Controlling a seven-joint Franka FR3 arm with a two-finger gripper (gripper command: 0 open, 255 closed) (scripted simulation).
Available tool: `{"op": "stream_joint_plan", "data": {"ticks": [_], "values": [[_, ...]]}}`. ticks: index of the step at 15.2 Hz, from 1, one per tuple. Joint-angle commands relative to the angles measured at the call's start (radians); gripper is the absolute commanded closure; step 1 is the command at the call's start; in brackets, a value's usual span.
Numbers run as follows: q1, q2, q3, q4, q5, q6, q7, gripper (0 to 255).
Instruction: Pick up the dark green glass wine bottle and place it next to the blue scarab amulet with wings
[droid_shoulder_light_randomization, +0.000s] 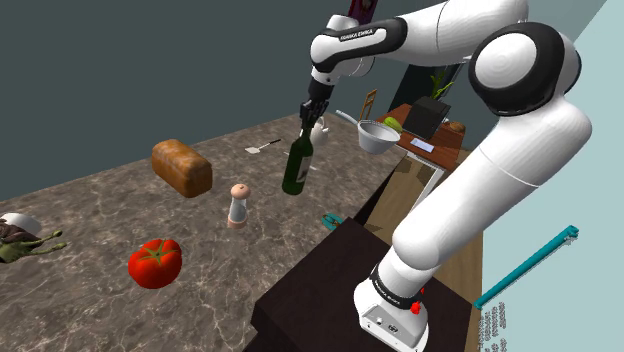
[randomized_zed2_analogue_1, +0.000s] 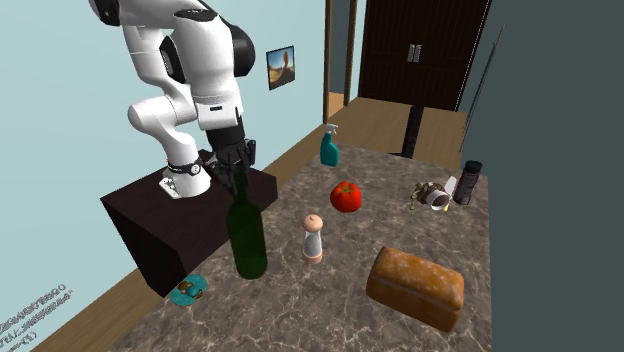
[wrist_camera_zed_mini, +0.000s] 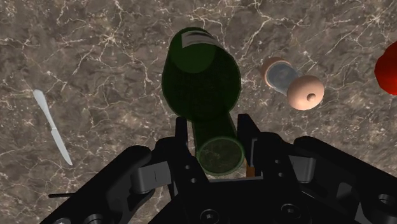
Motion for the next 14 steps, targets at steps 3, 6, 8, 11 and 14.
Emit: {"op": "stream_joint_plan", "data": {"ticks": [3, 6, 8, 11, 14], "values": [[0.0, 0.017, -0.001, -0.039, 0.003, 0.057, -0.004, 255], [0.0, 0.032, -0.002, -0.065, 0.006, 0.097, -0.007, 255], [0.0, 0.043, -0.002, -0.08, 0.008, 0.124, -0.009, 255], [0.0, 0.061, -0.003, -0.103, 0.011, 0.164, -0.012, 255], [0.0, 0.082, -0.003, -0.123, 0.015, 0.205, -0.016, 255]]}}
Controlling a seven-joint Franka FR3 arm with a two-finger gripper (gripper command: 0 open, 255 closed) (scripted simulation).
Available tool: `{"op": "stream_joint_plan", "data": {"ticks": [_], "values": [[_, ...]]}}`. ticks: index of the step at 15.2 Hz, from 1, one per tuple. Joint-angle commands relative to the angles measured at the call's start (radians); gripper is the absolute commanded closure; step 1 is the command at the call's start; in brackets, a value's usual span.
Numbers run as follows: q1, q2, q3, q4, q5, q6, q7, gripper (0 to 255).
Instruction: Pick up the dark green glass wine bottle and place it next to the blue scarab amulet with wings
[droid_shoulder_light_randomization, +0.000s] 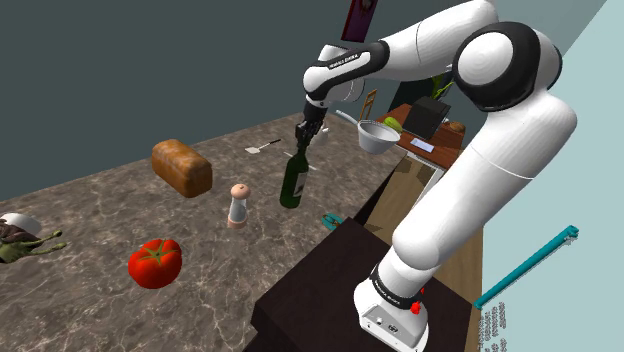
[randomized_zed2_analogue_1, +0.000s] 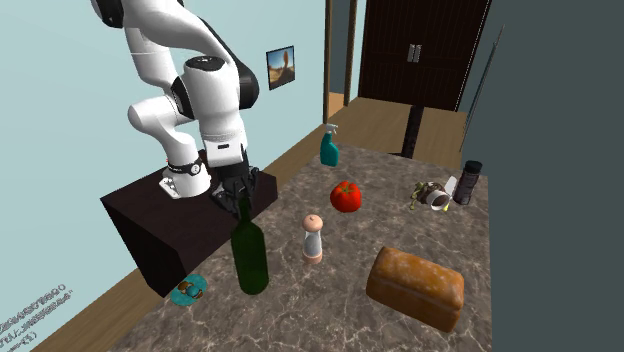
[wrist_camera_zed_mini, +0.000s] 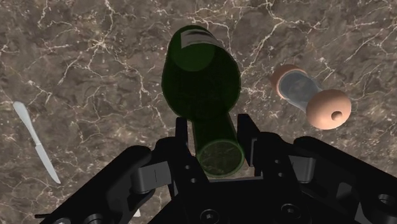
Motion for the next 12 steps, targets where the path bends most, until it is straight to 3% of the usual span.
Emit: {"op": "stream_joint_plan", "data": {"ticks": [1, 7, 12], "values": [[0.001, 0.015, 0.0, -0.012, 0.003, 0.028, -0.002, 255], [0.001, 0.063, 0.0, -0.046, 0.014, 0.109, -0.011, 255], [0.001, 0.063, 0.0, -0.046, 0.014, 0.109, -0.011, 255]]}}
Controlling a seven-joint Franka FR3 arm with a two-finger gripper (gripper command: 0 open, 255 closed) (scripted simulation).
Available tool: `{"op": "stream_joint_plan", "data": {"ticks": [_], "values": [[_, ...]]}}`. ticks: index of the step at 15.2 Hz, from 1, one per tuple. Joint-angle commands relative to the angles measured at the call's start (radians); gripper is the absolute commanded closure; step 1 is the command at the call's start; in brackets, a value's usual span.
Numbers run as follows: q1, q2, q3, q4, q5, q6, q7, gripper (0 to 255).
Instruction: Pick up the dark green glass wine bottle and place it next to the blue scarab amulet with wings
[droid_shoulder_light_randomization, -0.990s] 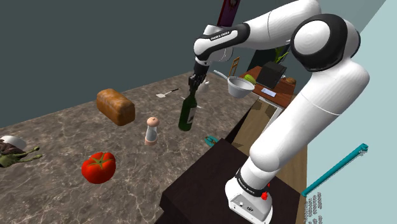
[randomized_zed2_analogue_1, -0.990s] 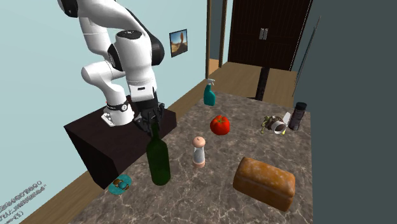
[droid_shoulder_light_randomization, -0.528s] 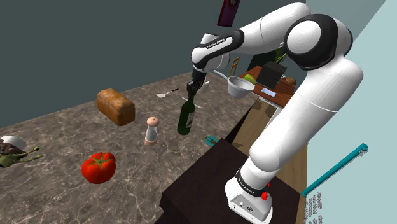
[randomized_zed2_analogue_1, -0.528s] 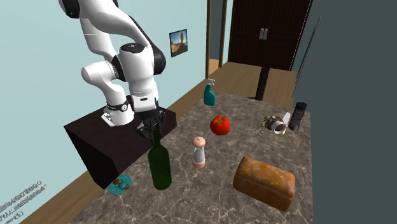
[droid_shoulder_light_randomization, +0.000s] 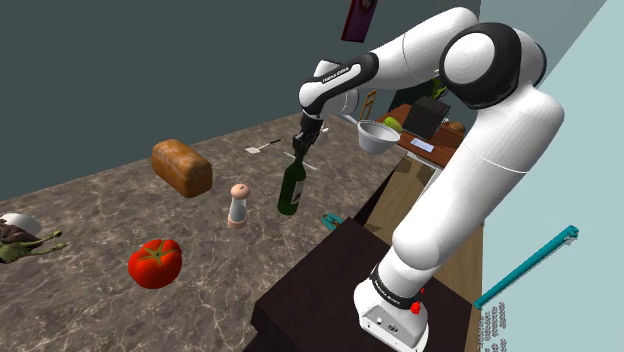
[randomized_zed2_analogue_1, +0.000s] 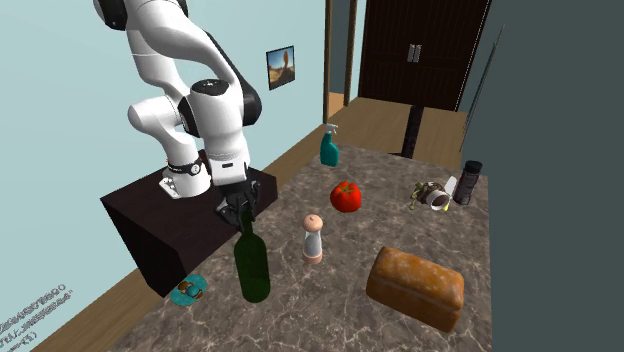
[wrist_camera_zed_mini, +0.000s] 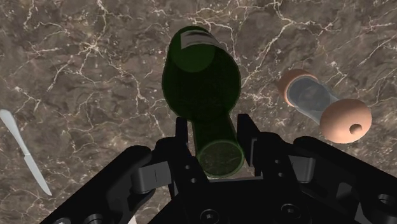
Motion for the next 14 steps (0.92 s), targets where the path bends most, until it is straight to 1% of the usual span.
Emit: {"op": "stream_joint_plan", "data": {"ticks": [1, 3, 4, 9, 13, 14], "values": [[0.0, 0.0, 0.0, 0.0, 0.0, 0.001, 0.0, 255], [0.0, 0.0, 0.0, 0.0, 0.0, 0.001, 0.0, 255], [0.0, 0.0, 0.0, 0.0, 0.0, 0.001, 0.0, 0], [0.0, 0.0, 0.0, 0.0, 0.0, 0.001, 0.0, 0], [-0.001, -0.082, -0.001, 0.044, -0.017, -0.124, 0.012, 0], [-0.001, -0.082, -0.001, 0.044, -0.017, -0.124, 0.012, 0]]}}
